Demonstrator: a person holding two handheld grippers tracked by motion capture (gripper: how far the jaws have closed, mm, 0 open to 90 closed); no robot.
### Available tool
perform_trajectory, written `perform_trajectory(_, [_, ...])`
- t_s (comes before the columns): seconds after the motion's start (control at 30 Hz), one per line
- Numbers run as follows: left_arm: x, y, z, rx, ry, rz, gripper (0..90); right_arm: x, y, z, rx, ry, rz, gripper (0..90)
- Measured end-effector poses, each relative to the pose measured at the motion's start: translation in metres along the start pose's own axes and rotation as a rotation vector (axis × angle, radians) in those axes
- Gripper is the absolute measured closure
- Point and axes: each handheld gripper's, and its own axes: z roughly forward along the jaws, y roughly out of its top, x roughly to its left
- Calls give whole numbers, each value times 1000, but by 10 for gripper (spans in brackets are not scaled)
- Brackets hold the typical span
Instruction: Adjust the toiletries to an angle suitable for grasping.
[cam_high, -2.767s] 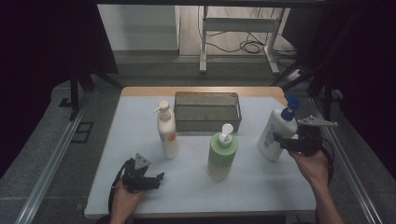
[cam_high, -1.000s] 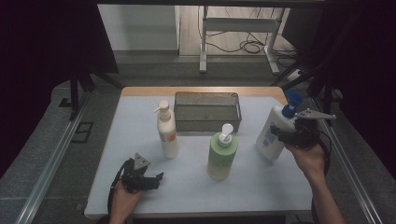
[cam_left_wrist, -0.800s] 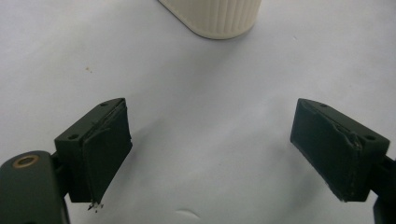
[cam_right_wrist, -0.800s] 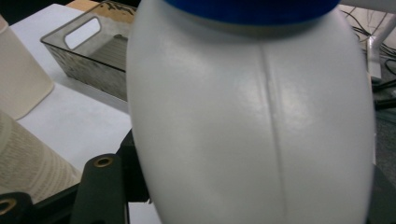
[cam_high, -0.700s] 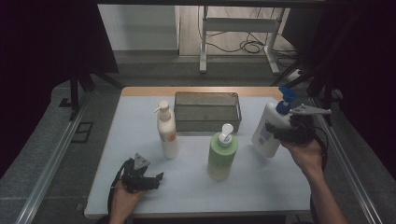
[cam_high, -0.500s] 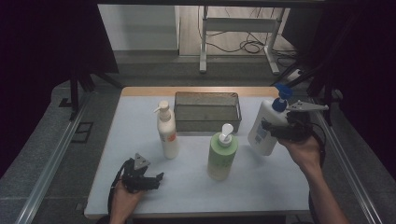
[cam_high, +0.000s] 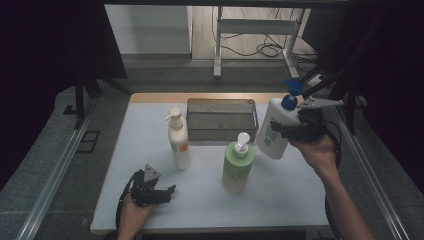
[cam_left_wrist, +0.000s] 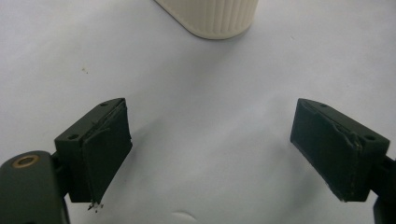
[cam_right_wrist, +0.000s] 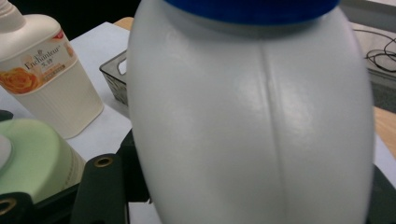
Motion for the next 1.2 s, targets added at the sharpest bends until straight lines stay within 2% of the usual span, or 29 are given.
perform_trajectory(0.13, [0,0,0,-3,-1,-1,121,7,13,5,-2,4,-22,386])
perform_trajectory(0.57, [0,0,0,0,-2,3,121,18,43,22,-6,28,-36,387])
perform_trajectory(0.9, [0,0,0,-4,-7,1,120,23,58,39,-7,32,-45,388])
perform_trajectory(1.2, [1,0,-1,-26,-33,-2,116,29,73,59,-8,38,-52,388])
